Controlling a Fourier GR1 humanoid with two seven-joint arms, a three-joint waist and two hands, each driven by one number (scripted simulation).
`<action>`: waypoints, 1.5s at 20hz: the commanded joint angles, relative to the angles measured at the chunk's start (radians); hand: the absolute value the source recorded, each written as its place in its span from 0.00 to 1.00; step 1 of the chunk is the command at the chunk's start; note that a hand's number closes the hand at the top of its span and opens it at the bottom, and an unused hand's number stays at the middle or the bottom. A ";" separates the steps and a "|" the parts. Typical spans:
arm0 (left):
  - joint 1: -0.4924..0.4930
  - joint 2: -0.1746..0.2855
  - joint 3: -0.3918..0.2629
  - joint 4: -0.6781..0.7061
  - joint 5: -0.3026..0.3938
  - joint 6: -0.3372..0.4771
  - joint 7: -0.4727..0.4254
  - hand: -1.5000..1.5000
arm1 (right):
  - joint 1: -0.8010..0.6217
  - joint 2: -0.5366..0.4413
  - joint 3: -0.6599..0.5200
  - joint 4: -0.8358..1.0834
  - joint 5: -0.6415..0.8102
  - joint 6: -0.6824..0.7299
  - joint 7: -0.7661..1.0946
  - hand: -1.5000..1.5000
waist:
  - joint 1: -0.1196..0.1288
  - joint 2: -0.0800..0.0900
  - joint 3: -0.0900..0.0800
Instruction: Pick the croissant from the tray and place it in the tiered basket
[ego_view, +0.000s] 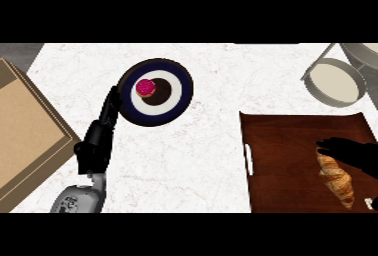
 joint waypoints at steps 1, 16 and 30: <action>-0.075 0.025 0.075 0.079 0.029 -0.031 -0.018 0.50 | -0.066 0.047 0.000 0.076 0.014 0.023 -0.033 0.00 | 0.002 0.002 0.000; 0.047 -0.027 0.019 -0.041 -0.014 -0.030 -0.004 0.50 | -0.034 0.136 -0.062 0.111 0.007 -0.104 -0.071 1.00 | 0.002 0.000 0.000; 0.021 -0.010 0.034 -0.018 -0.015 -0.053 -0.008 0.50 | -0.109 0.182 -0.128 0.191 0.278 -0.193 0.586 1.00 | 0.016 0.001 -0.006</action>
